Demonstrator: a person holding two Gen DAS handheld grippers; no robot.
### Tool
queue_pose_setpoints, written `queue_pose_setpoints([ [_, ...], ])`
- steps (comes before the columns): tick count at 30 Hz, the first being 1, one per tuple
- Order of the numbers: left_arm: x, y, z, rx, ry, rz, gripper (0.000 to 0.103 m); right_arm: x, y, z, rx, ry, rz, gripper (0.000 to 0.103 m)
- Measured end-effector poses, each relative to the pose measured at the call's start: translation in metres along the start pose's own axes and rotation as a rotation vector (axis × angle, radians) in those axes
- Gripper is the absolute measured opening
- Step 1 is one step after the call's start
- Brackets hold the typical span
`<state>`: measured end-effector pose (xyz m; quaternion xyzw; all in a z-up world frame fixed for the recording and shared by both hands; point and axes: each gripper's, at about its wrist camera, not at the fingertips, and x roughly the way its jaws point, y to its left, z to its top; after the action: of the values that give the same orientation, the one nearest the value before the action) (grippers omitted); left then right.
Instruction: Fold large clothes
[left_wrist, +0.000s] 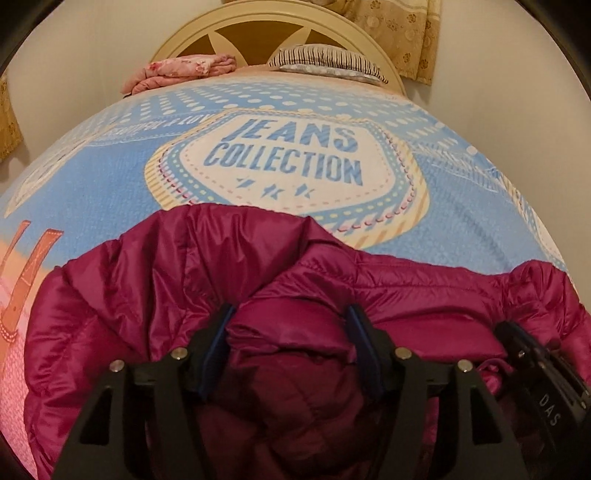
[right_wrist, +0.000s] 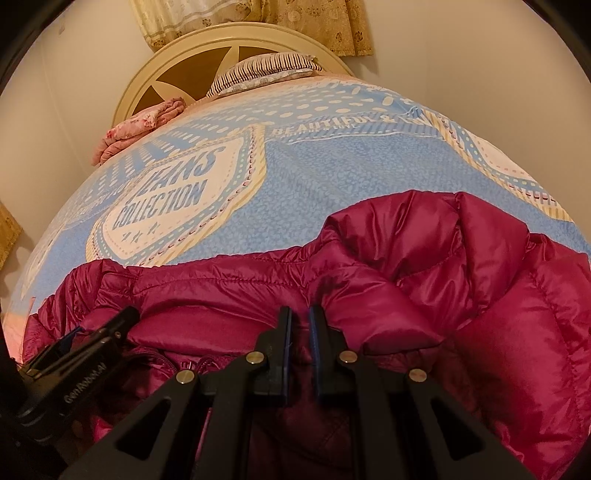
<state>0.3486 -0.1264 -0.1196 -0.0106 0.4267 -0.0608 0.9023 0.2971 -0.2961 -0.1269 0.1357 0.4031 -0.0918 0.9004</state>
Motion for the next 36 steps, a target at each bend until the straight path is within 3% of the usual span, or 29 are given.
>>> queue_pose_setpoints([
  [4, 0.002, 0.002, 0.001, -0.002, -0.002, -0.004, 0.065, -0.014, -0.004, 0.006, 0.03, 0.005, 0.02, 0.009],
  [6, 0.002, 0.001, 0.001, -0.003, -0.003, -0.004, 0.065, -0.026, -0.007, 0.007, 0.029, -0.02, -0.027, 0.009],
  [10, 0.003, 0.0, 0.002, 0.005, -0.002, 0.005, 0.066, -0.008, -0.012, 0.001, 0.013, 0.041, -0.065, 0.009],
  [18, 0.004, -0.005, 0.002, 0.02, -0.003, 0.024, 0.066, -0.005, -0.005, -0.005, -0.035, -0.01, -0.127, 0.009],
  [22, 0.004, -0.005, 0.002, 0.021, -0.003, 0.026, 0.067, -0.003, 0.01, -0.007, -0.119, -0.018, -0.221, 0.009],
  [27, 0.005, -0.008, 0.002, 0.036, -0.001, 0.049, 0.067, -0.002, 0.006, -0.007, -0.112, -0.018, -0.214, 0.009],
  [32, 0.004, -0.012, 0.004, 0.06, 0.007, 0.1, 0.073, -0.003, 0.011, -0.007, -0.157, -0.01, -0.262, 0.009],
  [36, -0.003, -0.006, 0.003, 0.054, 0.027, 0.07, 0.077, -0.004, 0.013, -0.006, -0.152, -0.009, -0.255, 0.009],
])
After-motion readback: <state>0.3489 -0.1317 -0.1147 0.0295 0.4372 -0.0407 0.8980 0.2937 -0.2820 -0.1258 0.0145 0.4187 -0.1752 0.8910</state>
